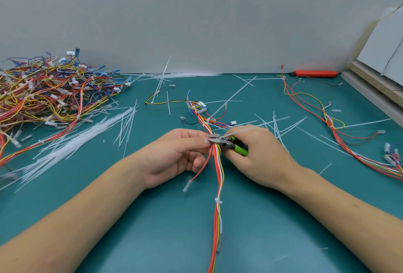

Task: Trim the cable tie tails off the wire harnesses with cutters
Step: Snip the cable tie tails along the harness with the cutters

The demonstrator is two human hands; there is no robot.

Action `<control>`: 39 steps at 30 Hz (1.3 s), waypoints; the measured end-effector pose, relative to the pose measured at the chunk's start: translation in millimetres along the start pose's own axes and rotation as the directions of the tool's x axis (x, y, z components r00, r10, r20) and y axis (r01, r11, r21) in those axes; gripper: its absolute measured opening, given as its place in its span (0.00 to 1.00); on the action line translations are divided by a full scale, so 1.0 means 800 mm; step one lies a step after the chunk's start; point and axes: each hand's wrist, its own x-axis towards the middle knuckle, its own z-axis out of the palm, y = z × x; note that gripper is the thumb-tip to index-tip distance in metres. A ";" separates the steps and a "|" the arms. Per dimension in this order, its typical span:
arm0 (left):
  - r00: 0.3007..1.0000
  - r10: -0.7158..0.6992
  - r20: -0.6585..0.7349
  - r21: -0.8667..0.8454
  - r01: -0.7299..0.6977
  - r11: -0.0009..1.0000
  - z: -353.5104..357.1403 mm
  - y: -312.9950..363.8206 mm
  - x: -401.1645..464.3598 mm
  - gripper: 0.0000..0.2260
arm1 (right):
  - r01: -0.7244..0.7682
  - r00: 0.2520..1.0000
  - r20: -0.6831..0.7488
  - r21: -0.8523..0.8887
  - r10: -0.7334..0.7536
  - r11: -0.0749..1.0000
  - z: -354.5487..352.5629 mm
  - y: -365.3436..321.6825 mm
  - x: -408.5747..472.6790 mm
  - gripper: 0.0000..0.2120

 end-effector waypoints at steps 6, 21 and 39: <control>1.000 0.011 -0.001 0.015 -0.011 1.000 -0.001 -0.001 0.001 0.07 | 0.003 1.000 -0.011 0.008 -0.003 1.000 0.001 0.002 0.000 0.09; 0.998 -0.005 -0.068 -0.010 0.004 1.000 -0.002 -0.002 -0.001 0.09 | -0.112 0.994 -0.023 -0.060 0.111 0.992 0.001 -0.003 -0.003 0.16; 0.998 -0.008 -0.061 0.027 0.009 1.000 0.003 0.001 -0.001 0.06 | -0.001 0.996 -0.088 0.010 0.002 1.000 0.009 0.005 -0.001 0.09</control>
